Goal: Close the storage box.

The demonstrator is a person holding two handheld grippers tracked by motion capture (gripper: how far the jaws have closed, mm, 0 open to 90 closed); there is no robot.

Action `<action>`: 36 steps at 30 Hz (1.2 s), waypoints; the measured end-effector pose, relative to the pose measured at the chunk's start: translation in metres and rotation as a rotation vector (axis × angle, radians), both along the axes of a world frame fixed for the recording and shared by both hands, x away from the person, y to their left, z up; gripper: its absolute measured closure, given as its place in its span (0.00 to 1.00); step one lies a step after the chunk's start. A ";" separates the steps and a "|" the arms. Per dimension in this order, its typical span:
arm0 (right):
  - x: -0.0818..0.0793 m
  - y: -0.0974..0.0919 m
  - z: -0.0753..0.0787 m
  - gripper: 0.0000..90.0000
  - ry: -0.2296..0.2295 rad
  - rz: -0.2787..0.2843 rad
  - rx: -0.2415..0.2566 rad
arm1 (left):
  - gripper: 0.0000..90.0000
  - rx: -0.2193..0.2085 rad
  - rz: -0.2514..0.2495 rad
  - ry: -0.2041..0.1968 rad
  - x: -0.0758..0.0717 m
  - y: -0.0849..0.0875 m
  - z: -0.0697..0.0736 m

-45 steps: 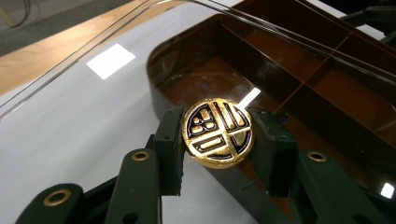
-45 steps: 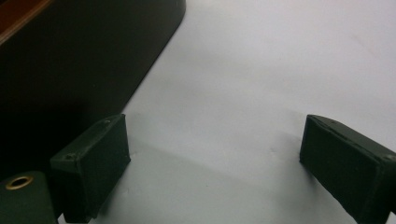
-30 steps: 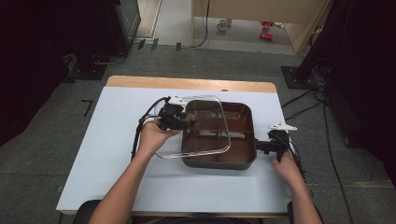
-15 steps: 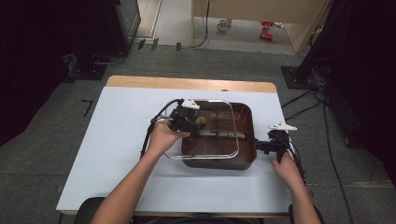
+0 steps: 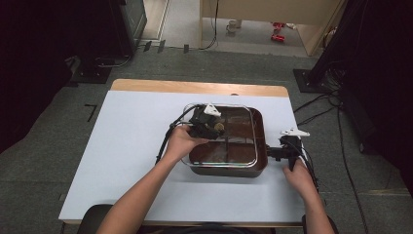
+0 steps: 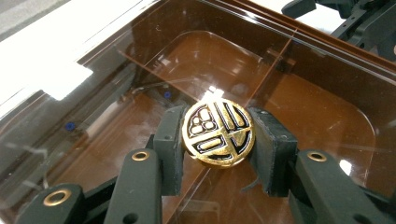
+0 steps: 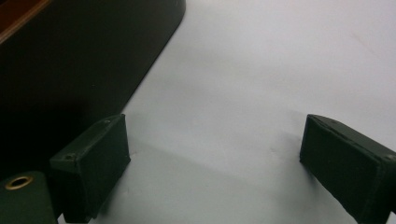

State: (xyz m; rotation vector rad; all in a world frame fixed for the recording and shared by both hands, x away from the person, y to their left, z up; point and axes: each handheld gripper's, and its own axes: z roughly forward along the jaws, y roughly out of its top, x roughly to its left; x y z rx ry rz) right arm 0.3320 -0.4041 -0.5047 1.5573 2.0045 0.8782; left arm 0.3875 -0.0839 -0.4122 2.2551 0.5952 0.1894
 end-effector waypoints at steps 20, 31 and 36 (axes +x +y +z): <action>0.000 0.000 0.000 0.08 0.000 0.000 -0.001 | 0.66 0.023 -0.010 -0.018 -0.005 -0.031 -0.008; 0.000 0.000 0.000 0.09 -0.001 0.001 -0.002 | 0.66 -0.013 0.009 0.025 -0.002 -0.033 -0.011; 0.000 0.000 0.000 0.08 -0.001 0.001 -0.002 | 0.66 -0.024 0.015 0.028 -0.002 -0.033 -0.012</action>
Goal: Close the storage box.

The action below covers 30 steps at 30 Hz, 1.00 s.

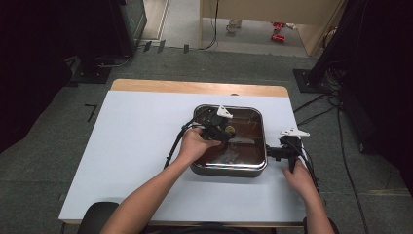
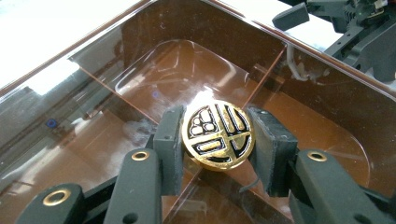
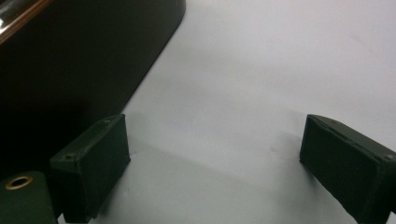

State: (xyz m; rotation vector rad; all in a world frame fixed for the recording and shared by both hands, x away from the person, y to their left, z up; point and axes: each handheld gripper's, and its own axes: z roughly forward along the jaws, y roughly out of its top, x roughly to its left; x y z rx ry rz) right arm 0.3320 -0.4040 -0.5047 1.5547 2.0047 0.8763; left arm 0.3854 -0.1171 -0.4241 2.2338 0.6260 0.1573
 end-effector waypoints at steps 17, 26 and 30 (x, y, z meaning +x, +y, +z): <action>0.000 0.000 0.000 0.09 0.000 0.000 0.000 | 0.48 -0.040 0.002 0.035 0.004 0.005 0.001; 0.000 0.000 0.000 0.09 -0.002 0.001 0.000 | 0.43 -0.045 -0.002 0.051 0.003 0.018 0.012; 0.000 0.000 0.000 0.08 -0.001 0.000 0.002 | 0.40 -0.022 -0.006 0.023 -0.004 0.017 0.016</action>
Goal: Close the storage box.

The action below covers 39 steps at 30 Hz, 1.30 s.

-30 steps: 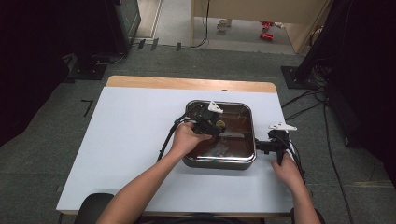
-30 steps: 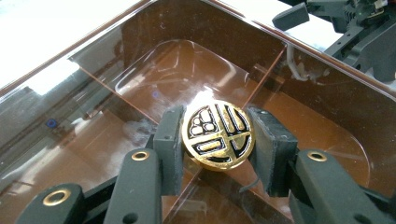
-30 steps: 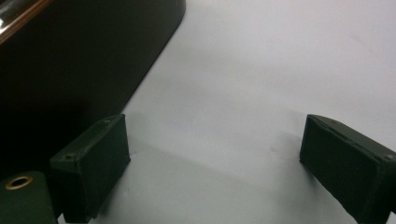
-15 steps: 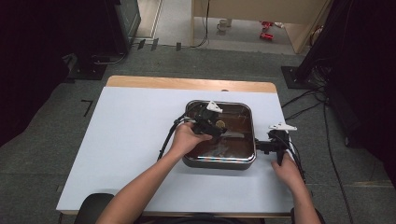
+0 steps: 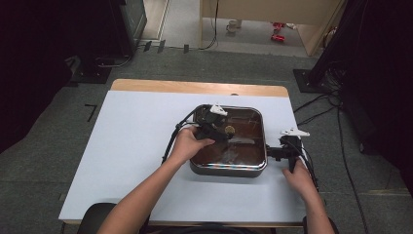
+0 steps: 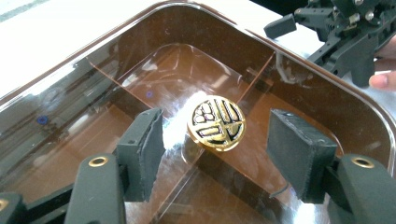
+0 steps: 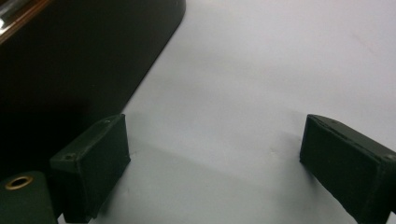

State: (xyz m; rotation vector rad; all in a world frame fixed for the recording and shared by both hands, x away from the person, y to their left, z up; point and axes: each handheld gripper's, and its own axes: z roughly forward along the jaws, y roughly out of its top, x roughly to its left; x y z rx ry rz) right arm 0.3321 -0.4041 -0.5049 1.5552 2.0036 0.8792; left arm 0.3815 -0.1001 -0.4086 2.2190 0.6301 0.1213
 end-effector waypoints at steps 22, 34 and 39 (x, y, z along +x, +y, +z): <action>0.000 0.000 0.000 0.08 0.001 0.002 -0.002 | 0.33 -0.060 0.016 0.054 -0.023 0.040 0.000; 0.000 0.000 0.000 0.09 0.001 0.001 -0.001 | 0.32 -0.039 0.059 0.010 -0.033 0.062 0.003; 0.000 0.000 0.000 0.08 0.001 0.002 -0.001 | 0.32 -0.037 0.071 -0.002 -0.036 0.072 0.001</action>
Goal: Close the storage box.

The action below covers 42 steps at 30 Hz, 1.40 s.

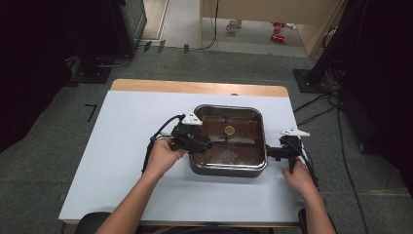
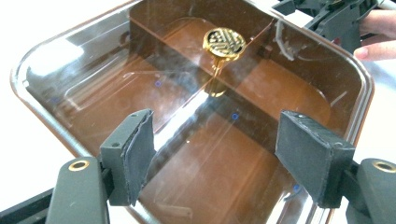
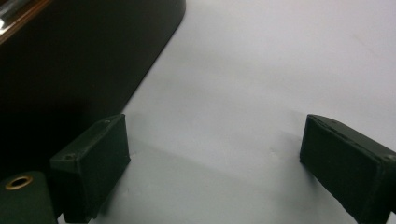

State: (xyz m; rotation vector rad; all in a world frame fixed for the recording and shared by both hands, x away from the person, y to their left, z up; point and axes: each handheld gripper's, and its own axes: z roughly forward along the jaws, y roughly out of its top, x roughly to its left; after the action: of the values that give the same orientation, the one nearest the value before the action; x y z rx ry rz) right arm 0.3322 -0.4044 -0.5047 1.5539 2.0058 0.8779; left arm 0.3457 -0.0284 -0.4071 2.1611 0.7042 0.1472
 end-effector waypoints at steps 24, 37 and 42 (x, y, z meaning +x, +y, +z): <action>0.000 0.000 0.000 0.09 0.000 -0.001 0.000 | 0.29 -0.033 0.090 -0.021 -0.016 0.069 -0.017; 0.000 0.000 0.000 0.08 0.000 -0.001 0.000 | 0.28 0.000 0.144 -0.036 -0.025 0.105 -0.034; 0.000 0.000 0.000 0.08 -0.001 -0.001 0.000 | 0.28 0.010 0.161 -0.040 -0.028 0.116 -0.046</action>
State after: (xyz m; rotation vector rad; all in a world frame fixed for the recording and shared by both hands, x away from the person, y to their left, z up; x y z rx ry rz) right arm 0.3321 -0.4041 -0.5047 1.5549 2.0041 0.8779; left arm 0.3179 0.0872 -0.4534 2.1045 0.8557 0.2785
